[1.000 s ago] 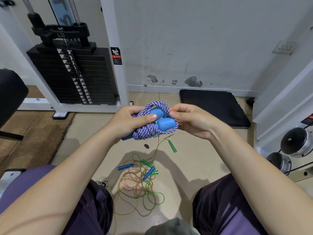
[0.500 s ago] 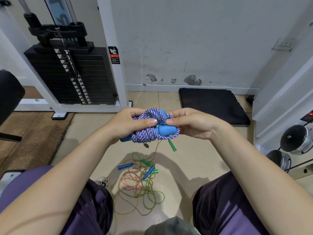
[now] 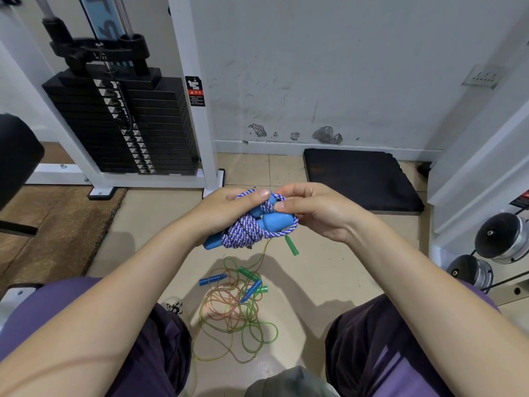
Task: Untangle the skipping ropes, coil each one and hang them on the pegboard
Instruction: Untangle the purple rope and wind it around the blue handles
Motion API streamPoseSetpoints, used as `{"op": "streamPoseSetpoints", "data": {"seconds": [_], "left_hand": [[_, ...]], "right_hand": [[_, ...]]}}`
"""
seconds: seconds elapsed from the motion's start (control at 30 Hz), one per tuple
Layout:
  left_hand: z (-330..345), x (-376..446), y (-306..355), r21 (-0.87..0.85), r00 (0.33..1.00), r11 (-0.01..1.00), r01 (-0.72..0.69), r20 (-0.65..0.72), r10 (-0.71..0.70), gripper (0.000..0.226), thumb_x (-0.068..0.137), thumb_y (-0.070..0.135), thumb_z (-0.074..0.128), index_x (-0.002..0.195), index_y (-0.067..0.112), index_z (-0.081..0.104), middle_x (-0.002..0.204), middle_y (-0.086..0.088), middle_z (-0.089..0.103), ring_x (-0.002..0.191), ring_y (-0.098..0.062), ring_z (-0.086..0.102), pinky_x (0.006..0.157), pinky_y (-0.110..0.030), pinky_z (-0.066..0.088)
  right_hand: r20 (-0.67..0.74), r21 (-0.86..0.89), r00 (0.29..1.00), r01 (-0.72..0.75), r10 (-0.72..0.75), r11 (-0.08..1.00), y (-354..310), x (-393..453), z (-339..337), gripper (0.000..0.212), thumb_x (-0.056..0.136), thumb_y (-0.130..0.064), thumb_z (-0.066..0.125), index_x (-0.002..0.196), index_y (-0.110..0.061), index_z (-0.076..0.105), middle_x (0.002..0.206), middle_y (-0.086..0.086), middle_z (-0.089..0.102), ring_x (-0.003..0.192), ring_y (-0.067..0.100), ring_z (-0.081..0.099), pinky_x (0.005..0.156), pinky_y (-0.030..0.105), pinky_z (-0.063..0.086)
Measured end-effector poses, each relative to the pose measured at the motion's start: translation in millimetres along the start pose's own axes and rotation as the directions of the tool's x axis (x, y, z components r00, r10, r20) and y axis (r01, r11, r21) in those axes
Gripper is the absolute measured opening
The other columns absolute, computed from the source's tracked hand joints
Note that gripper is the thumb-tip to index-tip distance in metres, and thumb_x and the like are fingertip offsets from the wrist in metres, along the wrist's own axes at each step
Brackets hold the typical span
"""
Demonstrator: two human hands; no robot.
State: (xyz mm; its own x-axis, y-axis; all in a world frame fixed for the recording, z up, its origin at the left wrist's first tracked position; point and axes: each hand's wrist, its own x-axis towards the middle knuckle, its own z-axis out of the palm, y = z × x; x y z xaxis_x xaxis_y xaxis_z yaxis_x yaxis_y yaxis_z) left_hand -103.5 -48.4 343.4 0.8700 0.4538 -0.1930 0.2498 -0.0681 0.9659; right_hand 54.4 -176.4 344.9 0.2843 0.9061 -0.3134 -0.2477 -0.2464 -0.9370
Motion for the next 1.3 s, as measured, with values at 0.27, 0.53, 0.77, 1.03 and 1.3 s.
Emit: {"op": "streamPoseSetpoints", "data": {"seconds": [0.27,0.53,0.77,1.03,1.3], "left_hand": [[-3.1,6.9,-7.8,0.041,0.999,0.999,-0.017,-0.05,0.019,0.024,0.065,0.04,0.091,0.068,0.024,0.073,0.069,-0.001,0.073,0.062,-0.016,0.07,0.052,-0.023,0.053],[-6.7,9.1,-11.1,0.111,0.999,0.994,0.003,-0.036,0.001,0.073,0.046,0.064,0.083,0.086,0.005,0.071,0.076,-0.003,0.069,0.068,-0.013,0.064,0.07,-0.03,0.05],[-14.1,9.9,-16.0,0.15,0.999,0.988,0.04,-0.037,-0.035,0.055,0.043,0.063,0.085,0.082,0.024,0.077,0.08,-0.003,0.077,0.072,-0.013,0.073,0.071,-0.029,0.058],[-14.8,15.0,-24.4,0.175,0.997,0.983,0.048,-0.063,-0.037,0.039,0.059,0.057,0.085,0.081,0.026,0.078,0.081,0.001,0.077,0.072,-0.011,0.073,0.063,-0.02,0.055],[-21.4,29.8,-39.4,0.283,0.984,0.95,0.134,-0.151,-0.094,0.047,0.071,0.062,0.077,0.081,0.016,0.075,0.083,-0.009,0.075,0.072,-0.019,0.069,0.071,-0.03,0.051]], "right_hand": [[-0.046,0.098,0.998,-0.027,0.032,0.995,-1.4,0.8,3.6,0.019,0.094,-0.011,0.057,0.106,-0.002,0.069,0.091,0.012,0.068,0.078,0.019,0.06,0.082,0.029,0.049],[-0.399,0.16,0.915,0.136,-0.062,0.978,-10.9,6.5,-8.5,0.014,0.089,0.006,0.059,0.092,-0.006,0.066,0.065,0.003,0.063,0.058,0.014,0.048,0.059,0.021,0.044],[-0.386,0.014,0.915,0.132,-0.116,0.991,-11.5,8.2,-27.9,0.02,0.093,0.003,0.053,0.099,-0.007,0.069,0.064,0.001,0.06,0.049,0.007,0.053,0.059,0.023,0.047],[-0.413,-0.348,0.843,0.204,-0.345,0.915,-14.9,1.9,-27.4,0.019,0.083,0.003,0.071,0.1,-0.005,0.068,0.077,0.013,0.067,0.063,0.019,0.061,0.071,0.033,0.054],[-0.46,-0.515,0.692,0.303,-0.556,0.802,-20.2,-2.4,-21.7,0.011,0.081,-0.001,0.075,0.085,-0.011,0.071,0.076,0.007,0.071,0.067,0.014,0.066,0.072,0.026,0.057]]}}
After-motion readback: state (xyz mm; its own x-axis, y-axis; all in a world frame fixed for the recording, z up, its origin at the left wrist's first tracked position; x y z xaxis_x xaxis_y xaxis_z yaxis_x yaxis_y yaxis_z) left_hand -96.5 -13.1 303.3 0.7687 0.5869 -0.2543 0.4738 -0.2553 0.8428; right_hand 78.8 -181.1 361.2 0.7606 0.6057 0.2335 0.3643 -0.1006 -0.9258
